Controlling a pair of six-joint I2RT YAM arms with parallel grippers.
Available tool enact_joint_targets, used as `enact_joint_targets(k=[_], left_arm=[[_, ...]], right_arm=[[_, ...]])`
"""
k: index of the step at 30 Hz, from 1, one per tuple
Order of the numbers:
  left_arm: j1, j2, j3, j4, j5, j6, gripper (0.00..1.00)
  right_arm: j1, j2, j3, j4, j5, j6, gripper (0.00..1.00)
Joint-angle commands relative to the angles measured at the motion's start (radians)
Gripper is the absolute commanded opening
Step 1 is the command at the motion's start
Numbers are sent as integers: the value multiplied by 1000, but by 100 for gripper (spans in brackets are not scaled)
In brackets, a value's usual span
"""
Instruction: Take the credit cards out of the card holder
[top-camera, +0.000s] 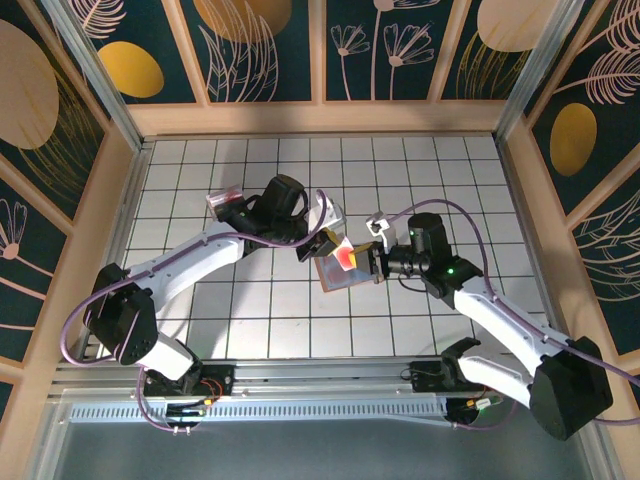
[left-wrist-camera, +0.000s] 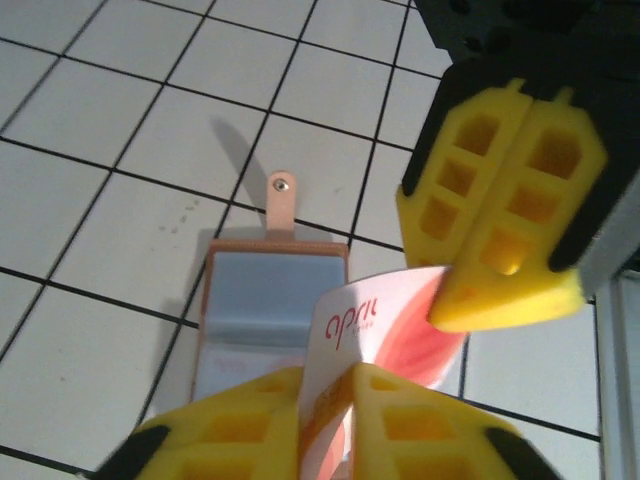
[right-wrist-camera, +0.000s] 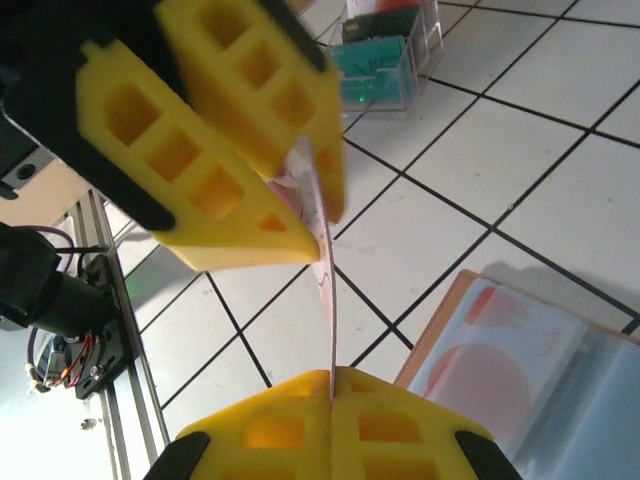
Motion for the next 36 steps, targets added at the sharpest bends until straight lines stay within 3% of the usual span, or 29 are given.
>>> enact_joint_targets(k=[1,4,6,10,17,24,31,36], left_arm=[[-9,6,12,6,43,24,5],[-8,-10,1,20,50,14,0],[-9,-33,-20,48,41,-4,0],[-8,-110,-96,185,-23,-105,0],[-9,-319,-333,588,-114,-415,0],[-9,-401,-449,780,-32,-621,0],[-8,-415,-484,851,56,-690,0],[-9,-426,-499,892,60,-713,0]], right_arm=[[15,-3,67,44,-57,-46,0],[15,-14,63,57,-27,-36,4],[15,-40,54,73,16,-21,25],[0,-126,-4,136,95,22,45],[-82,-294,-155,364,46,196,61],[-95,-268,-214,604,-81,323,61],[-91,-130,-218,931,-210,472,57],[-80,-35,-186,1033,-271,522,49]])
